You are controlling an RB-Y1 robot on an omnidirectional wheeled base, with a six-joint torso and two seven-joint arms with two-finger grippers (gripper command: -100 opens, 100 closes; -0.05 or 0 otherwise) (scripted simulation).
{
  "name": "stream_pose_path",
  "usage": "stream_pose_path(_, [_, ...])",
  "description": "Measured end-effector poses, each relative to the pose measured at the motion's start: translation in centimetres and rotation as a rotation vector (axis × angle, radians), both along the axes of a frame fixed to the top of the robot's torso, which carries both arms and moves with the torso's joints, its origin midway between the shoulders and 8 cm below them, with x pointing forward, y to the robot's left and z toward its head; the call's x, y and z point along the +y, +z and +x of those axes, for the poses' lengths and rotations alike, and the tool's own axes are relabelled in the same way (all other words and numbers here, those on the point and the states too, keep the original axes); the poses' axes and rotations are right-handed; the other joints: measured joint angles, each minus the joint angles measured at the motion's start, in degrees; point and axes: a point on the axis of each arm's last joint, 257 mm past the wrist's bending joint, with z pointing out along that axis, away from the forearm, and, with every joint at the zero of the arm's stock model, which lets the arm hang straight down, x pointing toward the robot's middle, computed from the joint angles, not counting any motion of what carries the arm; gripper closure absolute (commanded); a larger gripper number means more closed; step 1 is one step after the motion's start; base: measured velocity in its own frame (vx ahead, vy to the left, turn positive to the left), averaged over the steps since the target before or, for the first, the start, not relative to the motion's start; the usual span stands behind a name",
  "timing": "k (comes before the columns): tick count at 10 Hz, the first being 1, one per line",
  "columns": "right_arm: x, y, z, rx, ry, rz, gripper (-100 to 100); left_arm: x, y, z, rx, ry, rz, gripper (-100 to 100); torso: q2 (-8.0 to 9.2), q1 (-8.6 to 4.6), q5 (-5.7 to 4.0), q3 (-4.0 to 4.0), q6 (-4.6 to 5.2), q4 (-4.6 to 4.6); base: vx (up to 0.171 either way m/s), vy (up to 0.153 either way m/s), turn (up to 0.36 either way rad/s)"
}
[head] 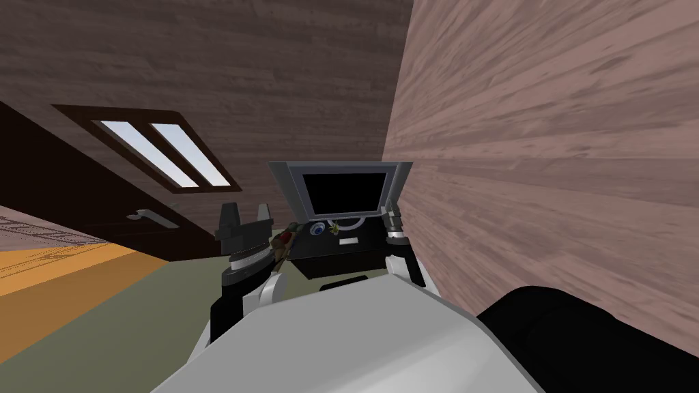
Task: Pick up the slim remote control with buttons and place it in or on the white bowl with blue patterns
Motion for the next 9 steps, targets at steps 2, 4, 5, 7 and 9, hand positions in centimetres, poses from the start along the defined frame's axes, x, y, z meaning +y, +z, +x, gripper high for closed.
stream_pose_path(2, [0.8,-0.9,0.2,0.021,0.016,-0.049,-100,0.0,0.0,0.0,0.0,0.0,0.0,0,0.13,0.13,0.02,0.07,-0.01,0.02,-0.042,0.05,0.068])
stream_pose_path(4, [1.9,-2.8,0.5,0.054,0.04,-0.124,-100,0.0,0.0,0.0,0.0,0.0,0.0,0,0.19,0.23,0.05,0.11,-0.01,0.04,-0.037,0.069,0.136])
stream_pose_path(5, [2.2,-3.9,0.7,0.075,0.053,-0.171,-100,0.0,0.0,0.0,0.0,0.0,0.0,0,0.11,0.24,0.06,0.07,-0.03,0.03,-0.015,0.063,0.179])
stream_pose_path(7, [3.8,-7.0,0.3,0.131,0.087,-0.268,-100,0.0,0.0,0.0,0.0,0.0,0.0,0,0.09,0.26,0.06,0.05,-0.02,0.02,-0.012,0.049,0.138])
stream_pose_path(9, [4.7,-9.0,0.7,0.164,0.106,-0.335,-100,0.0,0.0,0.0,0.0,0.0,0.0,0,0.04,0.11,0.03,0.02,-0.02,0.01,-0.014,0.059,0.166])
